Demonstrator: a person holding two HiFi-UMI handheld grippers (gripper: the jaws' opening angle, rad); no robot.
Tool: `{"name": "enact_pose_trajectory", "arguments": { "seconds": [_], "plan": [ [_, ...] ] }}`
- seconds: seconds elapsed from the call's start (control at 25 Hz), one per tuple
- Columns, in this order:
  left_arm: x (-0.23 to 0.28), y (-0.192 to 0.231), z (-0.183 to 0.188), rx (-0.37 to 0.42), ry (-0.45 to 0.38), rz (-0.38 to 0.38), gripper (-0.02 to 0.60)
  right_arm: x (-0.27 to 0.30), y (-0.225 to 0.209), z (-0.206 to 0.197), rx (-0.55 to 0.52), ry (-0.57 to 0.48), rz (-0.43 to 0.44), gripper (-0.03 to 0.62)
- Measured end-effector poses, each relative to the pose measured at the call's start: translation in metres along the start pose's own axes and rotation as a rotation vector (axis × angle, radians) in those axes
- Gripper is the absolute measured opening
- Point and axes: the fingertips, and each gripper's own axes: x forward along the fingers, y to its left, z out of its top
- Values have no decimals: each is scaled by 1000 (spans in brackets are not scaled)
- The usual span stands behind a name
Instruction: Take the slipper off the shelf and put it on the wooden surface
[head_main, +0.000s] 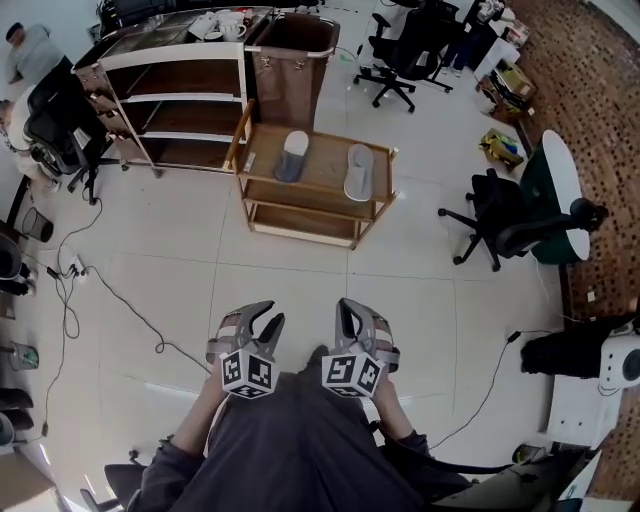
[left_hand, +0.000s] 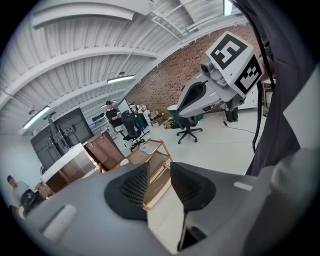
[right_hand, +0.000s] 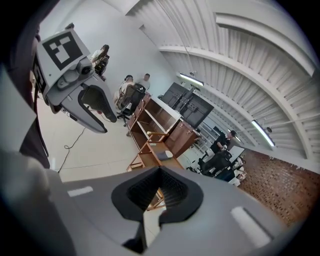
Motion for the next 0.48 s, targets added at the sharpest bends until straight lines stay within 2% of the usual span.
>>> {"name": "enact_pose_trajectory", "arguments": {
  "seconds": [0.12, 0.28, 0.48],
  "plan": [
    [-8, -7, -10, 19, -22, -27, 152, -7, 17, 2, -3, 20, -16, 2],
    [-14, -20, -26, 97, -20, -50, 149, -12, 38, -1, 0, 49, -27, 2],
    [-20, -39, -36, 91, -22, -84, 147, -24, 55, -10, 1, 75, -24, 2]
  ]
}}
